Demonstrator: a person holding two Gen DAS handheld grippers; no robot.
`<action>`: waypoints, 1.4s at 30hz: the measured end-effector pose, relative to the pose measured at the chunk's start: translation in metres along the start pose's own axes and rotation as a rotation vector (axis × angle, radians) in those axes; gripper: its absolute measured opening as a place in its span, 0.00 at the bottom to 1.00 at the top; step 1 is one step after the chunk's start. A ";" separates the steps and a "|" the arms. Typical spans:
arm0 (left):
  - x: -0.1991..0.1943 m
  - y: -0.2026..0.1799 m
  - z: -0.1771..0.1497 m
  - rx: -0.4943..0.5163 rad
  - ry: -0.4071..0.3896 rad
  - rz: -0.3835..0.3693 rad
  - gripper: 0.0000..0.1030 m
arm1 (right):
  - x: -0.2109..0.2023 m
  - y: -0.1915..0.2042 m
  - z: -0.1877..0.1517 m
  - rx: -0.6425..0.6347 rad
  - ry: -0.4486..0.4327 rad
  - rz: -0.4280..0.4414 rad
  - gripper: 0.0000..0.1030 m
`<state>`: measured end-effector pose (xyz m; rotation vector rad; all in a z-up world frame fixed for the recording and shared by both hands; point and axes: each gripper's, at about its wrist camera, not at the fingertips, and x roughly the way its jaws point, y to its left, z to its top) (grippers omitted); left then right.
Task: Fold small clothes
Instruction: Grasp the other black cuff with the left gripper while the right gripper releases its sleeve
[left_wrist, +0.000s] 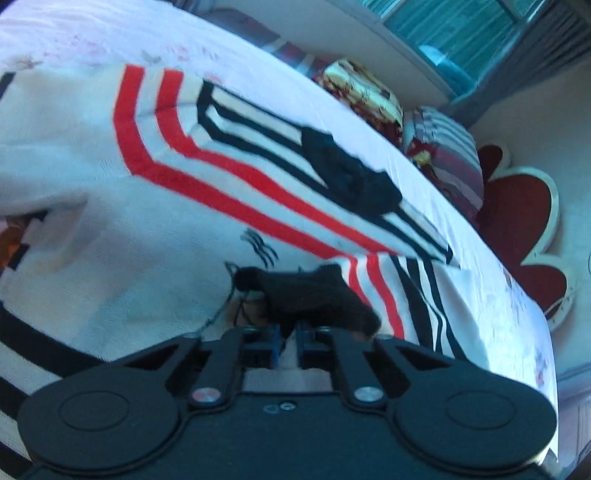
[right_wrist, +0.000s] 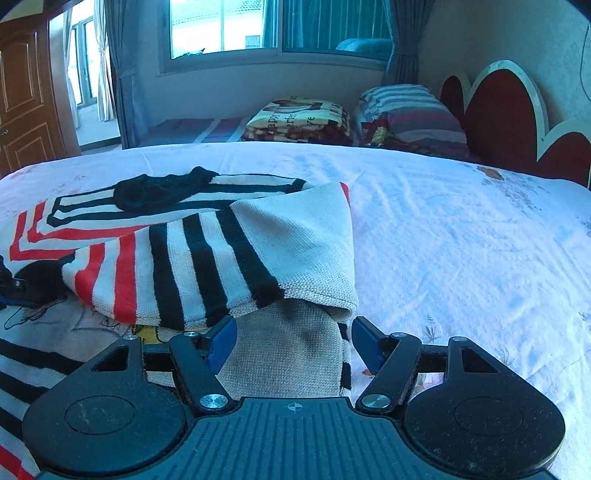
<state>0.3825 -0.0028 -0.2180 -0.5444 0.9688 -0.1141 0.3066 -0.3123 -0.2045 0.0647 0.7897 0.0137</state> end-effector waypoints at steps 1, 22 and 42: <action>-0.004 -0.002 0.001 0.008 -0.015 0.003 0.03 | 0.000 -0.001 0.000 0.002 0.003 -0.003 0.66; -0.011 0.013 0.024 0.164 -0.104 0.170 0.07 | 0.030 -0.028 0.009 0.193 0.059 0.012 0.20; 0.027 -0.033 0.021 0.308 -0.090 0.144 0.17 | 0.069 -0.018 0.055 0.081 0.051 0.024 0.20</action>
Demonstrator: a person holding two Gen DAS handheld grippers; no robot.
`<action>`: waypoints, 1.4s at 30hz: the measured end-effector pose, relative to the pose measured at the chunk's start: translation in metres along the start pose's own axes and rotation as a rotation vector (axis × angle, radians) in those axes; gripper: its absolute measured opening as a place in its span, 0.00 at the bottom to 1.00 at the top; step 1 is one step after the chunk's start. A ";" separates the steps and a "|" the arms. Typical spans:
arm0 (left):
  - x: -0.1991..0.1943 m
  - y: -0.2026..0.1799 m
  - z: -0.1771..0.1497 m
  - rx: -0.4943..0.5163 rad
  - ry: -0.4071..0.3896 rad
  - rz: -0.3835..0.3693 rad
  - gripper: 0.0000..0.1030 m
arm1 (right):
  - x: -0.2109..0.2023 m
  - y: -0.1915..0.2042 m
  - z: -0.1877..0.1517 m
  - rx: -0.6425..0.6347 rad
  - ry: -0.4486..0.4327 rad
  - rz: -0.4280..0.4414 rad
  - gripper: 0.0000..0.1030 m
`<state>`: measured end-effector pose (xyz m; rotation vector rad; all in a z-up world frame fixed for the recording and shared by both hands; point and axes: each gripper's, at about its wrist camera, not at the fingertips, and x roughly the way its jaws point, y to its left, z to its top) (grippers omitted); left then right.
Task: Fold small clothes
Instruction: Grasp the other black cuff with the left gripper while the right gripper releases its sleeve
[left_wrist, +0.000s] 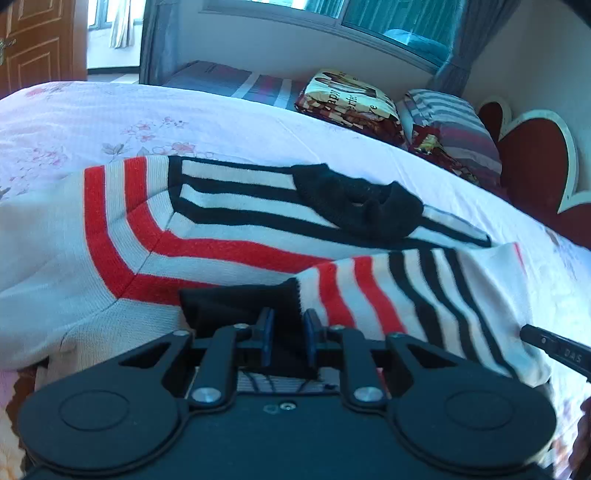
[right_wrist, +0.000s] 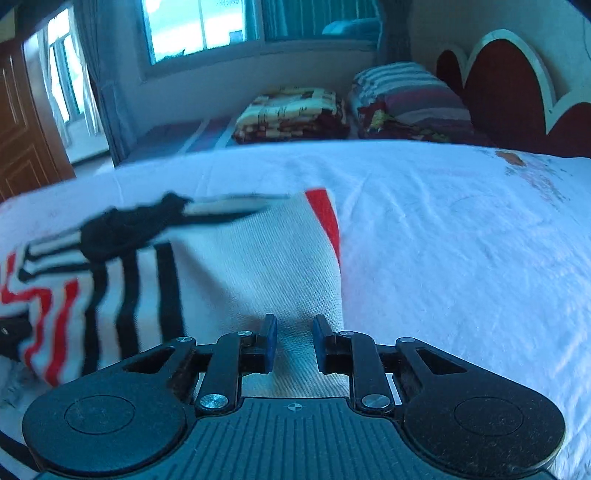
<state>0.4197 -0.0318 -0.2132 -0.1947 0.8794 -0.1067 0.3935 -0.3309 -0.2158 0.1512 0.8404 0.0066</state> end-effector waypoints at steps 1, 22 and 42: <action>-0.001 0.002 -0.001 0.000 0.003 -0.005 0.16 | 0.000 -0.002 -0.002 -0.014 -0.010 0.003 0.20; 0.019 -0.026 0.009 0.087 -0.010 0.046 0.25 | 0.075 -0.049 0.079 0.175 0.028 0.064 0.34; 0.017 -0.026 0.009 0.067 -0.002 0.040 0.29 | 0.040 0.007 0.062 -0.024 -0.068 0.061 0.09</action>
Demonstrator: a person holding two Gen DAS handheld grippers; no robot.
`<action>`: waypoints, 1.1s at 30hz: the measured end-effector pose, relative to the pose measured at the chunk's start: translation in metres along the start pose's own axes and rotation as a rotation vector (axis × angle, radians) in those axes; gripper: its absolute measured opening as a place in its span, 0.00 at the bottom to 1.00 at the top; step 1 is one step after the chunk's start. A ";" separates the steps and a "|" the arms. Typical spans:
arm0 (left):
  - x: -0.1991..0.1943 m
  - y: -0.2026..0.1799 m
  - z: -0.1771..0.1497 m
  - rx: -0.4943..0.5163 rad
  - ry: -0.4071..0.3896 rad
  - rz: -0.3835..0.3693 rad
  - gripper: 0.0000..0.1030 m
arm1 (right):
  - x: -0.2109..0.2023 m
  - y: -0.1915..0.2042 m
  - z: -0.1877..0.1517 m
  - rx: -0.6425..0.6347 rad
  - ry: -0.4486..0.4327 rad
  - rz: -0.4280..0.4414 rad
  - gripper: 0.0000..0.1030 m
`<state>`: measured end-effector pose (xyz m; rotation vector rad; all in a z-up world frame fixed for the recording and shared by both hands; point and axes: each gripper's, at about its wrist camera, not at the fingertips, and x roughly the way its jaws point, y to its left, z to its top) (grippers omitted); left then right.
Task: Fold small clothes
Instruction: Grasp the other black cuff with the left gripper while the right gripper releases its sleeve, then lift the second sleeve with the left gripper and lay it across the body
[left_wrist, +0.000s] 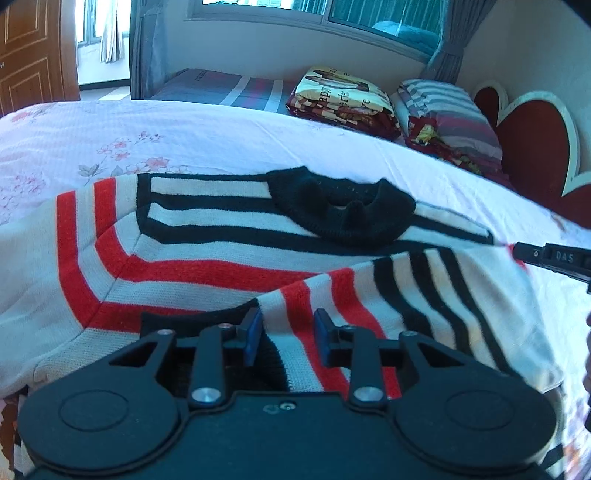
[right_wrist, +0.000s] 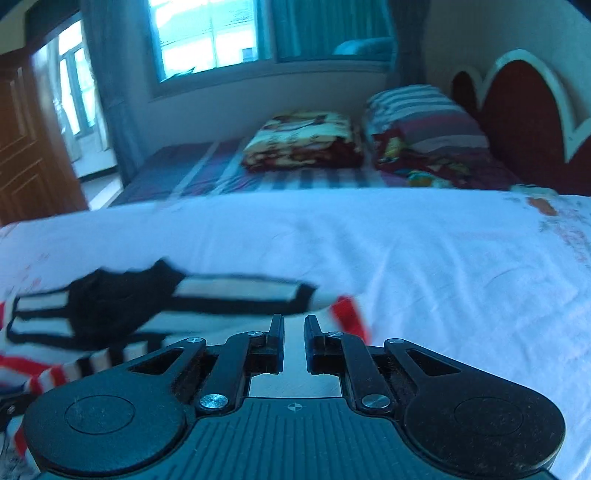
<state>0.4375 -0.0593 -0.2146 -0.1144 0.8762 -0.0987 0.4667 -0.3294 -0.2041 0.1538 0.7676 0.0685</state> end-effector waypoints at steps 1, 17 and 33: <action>0.002 0.000 -0.001 0.010 -0.008 0.004 0.29 | 0.002 0.005 -0.006 -0.021 0.010 0.000 0.09; -0.015 0.023 -0.003 -0.064 0.008 0.034 0.43 | -0.013 0.074 -0.066 -0.142 0.040 0.051 0.09; -0.094 0.142 -0.027 -0.307 -0.021 0.142 0.67 | -0.026 0.162 -0.084 -0.111 0.085 0.154 0.11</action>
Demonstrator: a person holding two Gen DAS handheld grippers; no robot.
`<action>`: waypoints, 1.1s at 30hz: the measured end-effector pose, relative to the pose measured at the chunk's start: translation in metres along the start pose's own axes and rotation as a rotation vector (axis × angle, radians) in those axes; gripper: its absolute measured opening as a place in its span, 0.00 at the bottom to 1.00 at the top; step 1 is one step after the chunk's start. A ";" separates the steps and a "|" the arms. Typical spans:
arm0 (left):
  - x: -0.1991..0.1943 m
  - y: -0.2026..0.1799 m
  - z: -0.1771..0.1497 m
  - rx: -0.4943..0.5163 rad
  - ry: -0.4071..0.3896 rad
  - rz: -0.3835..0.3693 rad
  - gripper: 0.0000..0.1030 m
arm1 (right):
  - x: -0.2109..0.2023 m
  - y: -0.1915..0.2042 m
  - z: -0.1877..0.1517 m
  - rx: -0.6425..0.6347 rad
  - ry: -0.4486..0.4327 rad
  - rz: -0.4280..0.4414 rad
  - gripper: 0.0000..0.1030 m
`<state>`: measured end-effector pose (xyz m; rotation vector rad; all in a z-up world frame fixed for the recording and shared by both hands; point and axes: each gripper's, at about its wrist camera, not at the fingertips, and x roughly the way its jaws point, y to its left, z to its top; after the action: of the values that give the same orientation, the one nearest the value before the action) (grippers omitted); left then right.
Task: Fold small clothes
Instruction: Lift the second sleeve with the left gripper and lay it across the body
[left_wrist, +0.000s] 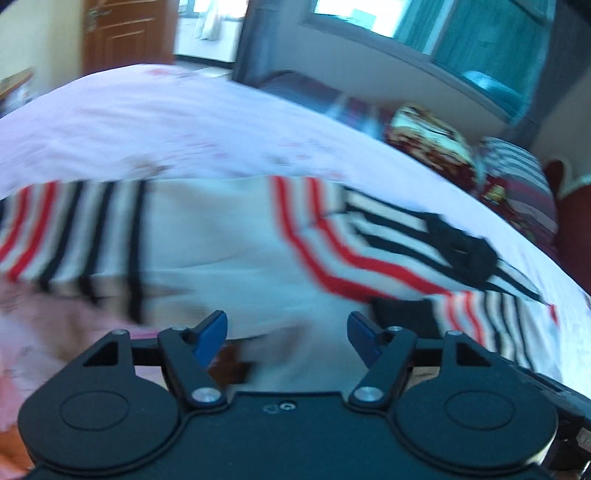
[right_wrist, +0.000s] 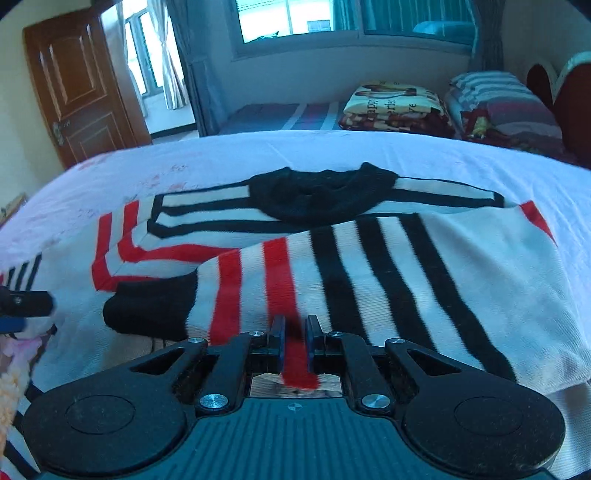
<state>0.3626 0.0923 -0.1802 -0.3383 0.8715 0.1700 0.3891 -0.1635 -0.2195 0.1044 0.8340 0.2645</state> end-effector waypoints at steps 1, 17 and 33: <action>-0.002 0.011 0.001 -0.022 0.005 0.012 0.67 | 0.003 0.005 -0.001 -0.033 -0.004 -0.020 0.11; -0.036 0.181 0.009 -0.403 -0.019 0.068 0.68 | 0.002 0.074 0.008 -0.050 -0.067 0.042 0.70; 0.007 0.270 0.012 -0.822 -0.078 -0.105 0.09 | 0.017 0.088 0.005 -0.040 -0.025 0.038 0.70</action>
<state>0.2989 0.3488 -0.2380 -1.1332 0.6709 0.4410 0.3871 -0.0738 -0.2114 0.0858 0.8023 0.3148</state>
